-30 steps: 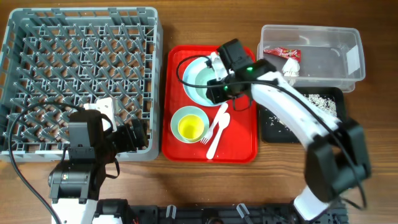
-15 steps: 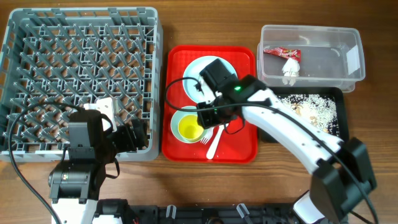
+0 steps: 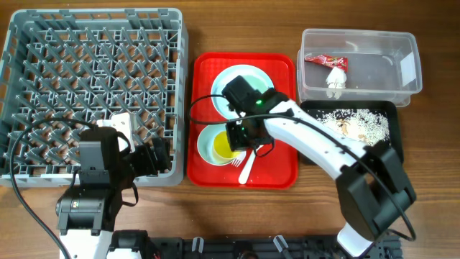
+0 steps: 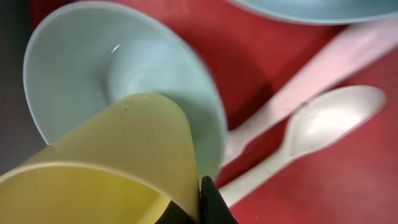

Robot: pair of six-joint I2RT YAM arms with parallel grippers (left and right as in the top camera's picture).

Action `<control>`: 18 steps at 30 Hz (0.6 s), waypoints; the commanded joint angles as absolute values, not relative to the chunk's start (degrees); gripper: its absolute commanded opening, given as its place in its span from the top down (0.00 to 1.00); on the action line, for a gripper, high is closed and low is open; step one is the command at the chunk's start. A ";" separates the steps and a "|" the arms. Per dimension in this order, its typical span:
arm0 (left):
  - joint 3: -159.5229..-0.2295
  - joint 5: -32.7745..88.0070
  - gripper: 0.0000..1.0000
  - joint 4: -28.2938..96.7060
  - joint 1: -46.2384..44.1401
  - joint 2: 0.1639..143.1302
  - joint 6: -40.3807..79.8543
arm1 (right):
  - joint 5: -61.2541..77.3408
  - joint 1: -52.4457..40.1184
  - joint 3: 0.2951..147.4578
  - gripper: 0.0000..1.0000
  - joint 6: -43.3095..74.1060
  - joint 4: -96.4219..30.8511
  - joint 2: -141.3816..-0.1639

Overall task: Sort waste into correct bins and load items into the dishwasher rack
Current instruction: 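Grasp the yellow cup with the right gripper and lift it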

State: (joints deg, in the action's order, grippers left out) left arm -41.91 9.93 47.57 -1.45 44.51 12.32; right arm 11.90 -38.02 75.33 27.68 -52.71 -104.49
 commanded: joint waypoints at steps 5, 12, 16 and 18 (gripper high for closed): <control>-42.94 23.05 0.00 45.74 -1.76 45.60 13.26 | 13.65 -23.92 78.11 0.96 28.38 -53.45 -84.93; -42.94 52.95 0.00 30.00 -1.76 54.83 18.94 | 47.79 -15.99 75.24 0.96 19.05 -50.68 -84.97; -42.94 68.49 0.00 17.28 -1.80 59.88 21.67 | 57.30 -16.16 75.24 0.96 18.04 -47.94 -84.97; -42.94 73.69 0.00 10.31 -2.26 61.95 24.56 | 60.88 -16.16 75.24 0.96 18.06 -45.93 -84.97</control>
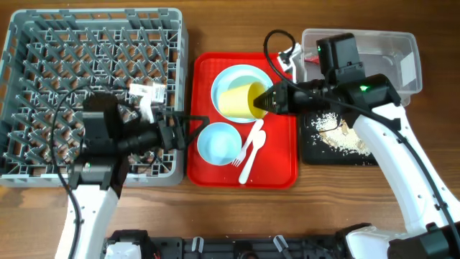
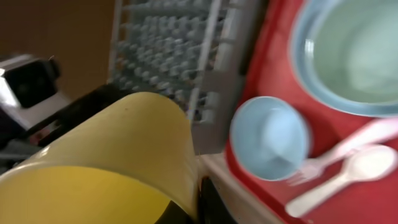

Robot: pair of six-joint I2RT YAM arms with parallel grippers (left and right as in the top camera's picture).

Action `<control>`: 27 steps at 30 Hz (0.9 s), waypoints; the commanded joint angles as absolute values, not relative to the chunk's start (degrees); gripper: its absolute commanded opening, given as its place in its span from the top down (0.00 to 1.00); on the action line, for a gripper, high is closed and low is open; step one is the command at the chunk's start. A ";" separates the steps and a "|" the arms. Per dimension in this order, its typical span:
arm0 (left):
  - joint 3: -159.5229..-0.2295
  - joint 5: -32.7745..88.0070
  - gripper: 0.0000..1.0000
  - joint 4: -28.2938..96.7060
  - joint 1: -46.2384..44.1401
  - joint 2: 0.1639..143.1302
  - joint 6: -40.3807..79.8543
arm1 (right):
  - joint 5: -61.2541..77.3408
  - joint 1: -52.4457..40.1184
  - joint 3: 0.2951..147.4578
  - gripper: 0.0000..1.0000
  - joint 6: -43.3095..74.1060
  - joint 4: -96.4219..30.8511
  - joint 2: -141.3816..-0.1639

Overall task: Sort waste into correct bins and load items into the dishwasher rack
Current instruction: 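Grasp the yellow cup with the right gripper and lift it, then hand the yellow cup from the right gripper to the left gripper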

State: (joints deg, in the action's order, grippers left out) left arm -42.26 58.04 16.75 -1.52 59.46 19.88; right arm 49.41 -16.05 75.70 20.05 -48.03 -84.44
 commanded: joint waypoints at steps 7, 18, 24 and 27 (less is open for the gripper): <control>-42.94 74.52 0.00 -3.75 -8.29 62.96 27.99 | 68.90 -16.16 75.24 0.96 18.00 -44.05 -84.99; -42.94 72.23 0.00 -14.37 -10.83 62.96 34.30 | 70.11 -20.45 75.24 0.96 18.26 -42.83 -84.99; -42.94 72.20 0.11 -16.10 -11.40 62.96 35.24 | 70.11 -20.86 75.24 0.96 18.39 -42.87 -84.99; -42.94 72.18 0.28 -16.10 -11.51 62.96 35.22 | 70.11 -20.86 75.24 0.96 18.39 -42.89 -84.99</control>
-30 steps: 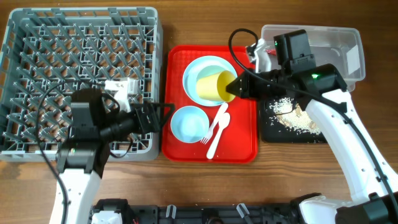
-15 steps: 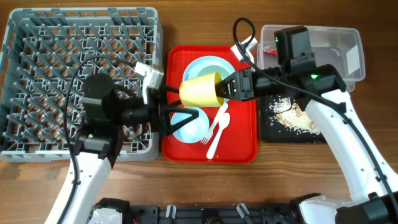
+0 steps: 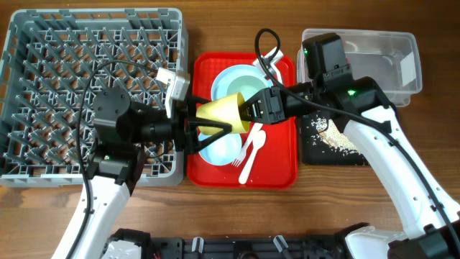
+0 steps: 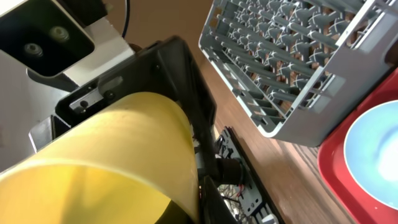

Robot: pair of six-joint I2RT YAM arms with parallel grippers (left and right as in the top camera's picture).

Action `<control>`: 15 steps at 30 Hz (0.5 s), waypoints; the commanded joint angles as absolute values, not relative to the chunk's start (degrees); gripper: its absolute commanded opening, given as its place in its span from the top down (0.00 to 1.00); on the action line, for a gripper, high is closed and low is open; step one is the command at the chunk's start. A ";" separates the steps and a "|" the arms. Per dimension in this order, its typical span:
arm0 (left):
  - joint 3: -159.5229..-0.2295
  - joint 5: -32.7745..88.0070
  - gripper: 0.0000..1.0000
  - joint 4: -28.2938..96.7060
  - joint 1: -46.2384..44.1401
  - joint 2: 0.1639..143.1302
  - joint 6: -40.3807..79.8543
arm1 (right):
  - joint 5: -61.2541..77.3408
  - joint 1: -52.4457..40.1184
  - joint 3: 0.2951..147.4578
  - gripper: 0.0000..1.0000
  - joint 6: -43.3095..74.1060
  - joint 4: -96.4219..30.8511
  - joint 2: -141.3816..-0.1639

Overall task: Sort waste into correct bins and load items into the dishwasher rack
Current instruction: 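Hand the yellow cup from the right gripper to the left gripper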

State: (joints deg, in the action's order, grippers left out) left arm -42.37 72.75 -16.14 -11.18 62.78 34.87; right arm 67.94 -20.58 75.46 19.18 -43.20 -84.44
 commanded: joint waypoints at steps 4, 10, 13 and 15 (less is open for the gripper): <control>-42.94 72.16 0.41 -16.10 -11.51 62.96 35.20 | 68.95 -20.86 75.24 0.95 18.41 -43.66 -84.99; -42.94 72.14 0.51 -15.64 -11.51 63.02 34.76 | 66.85 -20.84 75.24 0.92 18.02 -46.02 -84.99; -42.94 71.92 0.54 -14.02 -11.16 63.13 31.09 | 66.52 -19.99 75.24 0.80 18.15 -46.15 -84.97; -42.94 69.08 0.54 -8.49 -10.33 63.11 27.49 | 64.07 -18.90 75.24 0.74 18.24 -46.46 -84.95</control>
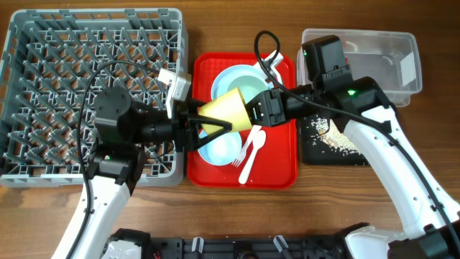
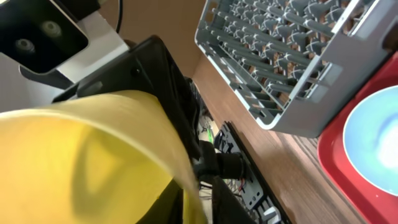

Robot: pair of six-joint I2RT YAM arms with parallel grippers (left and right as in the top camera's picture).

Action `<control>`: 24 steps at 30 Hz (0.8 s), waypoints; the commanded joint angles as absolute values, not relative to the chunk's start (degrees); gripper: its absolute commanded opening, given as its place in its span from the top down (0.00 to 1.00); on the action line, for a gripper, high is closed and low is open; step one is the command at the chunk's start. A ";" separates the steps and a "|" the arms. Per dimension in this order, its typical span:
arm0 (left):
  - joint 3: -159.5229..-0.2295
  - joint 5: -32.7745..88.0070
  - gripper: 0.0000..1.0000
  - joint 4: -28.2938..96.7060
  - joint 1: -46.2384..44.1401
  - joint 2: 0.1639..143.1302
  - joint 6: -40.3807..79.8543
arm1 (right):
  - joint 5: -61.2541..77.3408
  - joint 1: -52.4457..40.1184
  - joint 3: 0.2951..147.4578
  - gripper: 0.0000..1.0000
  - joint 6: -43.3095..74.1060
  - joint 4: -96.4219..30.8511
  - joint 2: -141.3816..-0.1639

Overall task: Sort waste into correct bins and load items into the dishwasher rack
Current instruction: 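Hand the yellow cup from the right gripper to the left gripper, then place the yellow cup in the dish rack with the left gripper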

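A yellow cup [image 1: 228, 108] hangs on its side over the left part of the red tray [image 1: 277, 169], with its rim towards the right. My right gripper [image 1: 249, 115] is shut on that rim. In the right wrist view the cup [image 2: 93, 155] fills the left side, and my right gripper [image 2: 200, 205] pinches its wall. My left gripper [image 1: 203, 122] reaches in from the left, a finger on each side of the cup's narrow base. Whether those fingers press on the cup is unclear. The grey dishwasher rack [image 1: 43, 72] lies at the left.
On the tray lie a large pale blue plate [image 1: 248, 75], a small blue bowl [image 1: 221, 147] and a white fork and spoon [image 1: 248, 155]. A clear bin [image 1: 374, 61] stands at the back right. A black tray with rice [image 1: 338, 140] sits below it.
The cup has tilted in my right gripper, so the right wrist view now looks into its inside. Both arms stay where they were, with the left fingers round the cup's base.
My right gripper was shut on the yellow cup down in the small blue bowl. Then it held the cup over the plate while the left arm reached out from the rack. Then both grippers met over the tray's left side, and they remain there.
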State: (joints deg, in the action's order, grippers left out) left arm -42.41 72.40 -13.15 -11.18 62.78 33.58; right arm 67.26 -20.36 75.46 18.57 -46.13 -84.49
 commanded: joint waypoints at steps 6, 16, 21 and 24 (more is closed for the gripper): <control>-42.94 56.12 0.60 8.99 -3.60 62.92 19.42 | 42.19 -13.30 75.29 0.71 18.17 -51.92 -84.95; -47.57 26.11 0.96 39.57 12.03 55.07 14.96 | 21.61 -9.72 75.31 0.72 15.25 -62.76 -79.96; -55.77 8.03 0.96 55.44 16.47 55.02 14.96 | 17.65 -9.72 75.31 0.71 15.18 -65.14 -78.19; -55.83 5.17 0.96 56.80 16.84 56.42 14.96 | 17.58 -9.72 75.31 0.71 15.20 -65.43 -78.22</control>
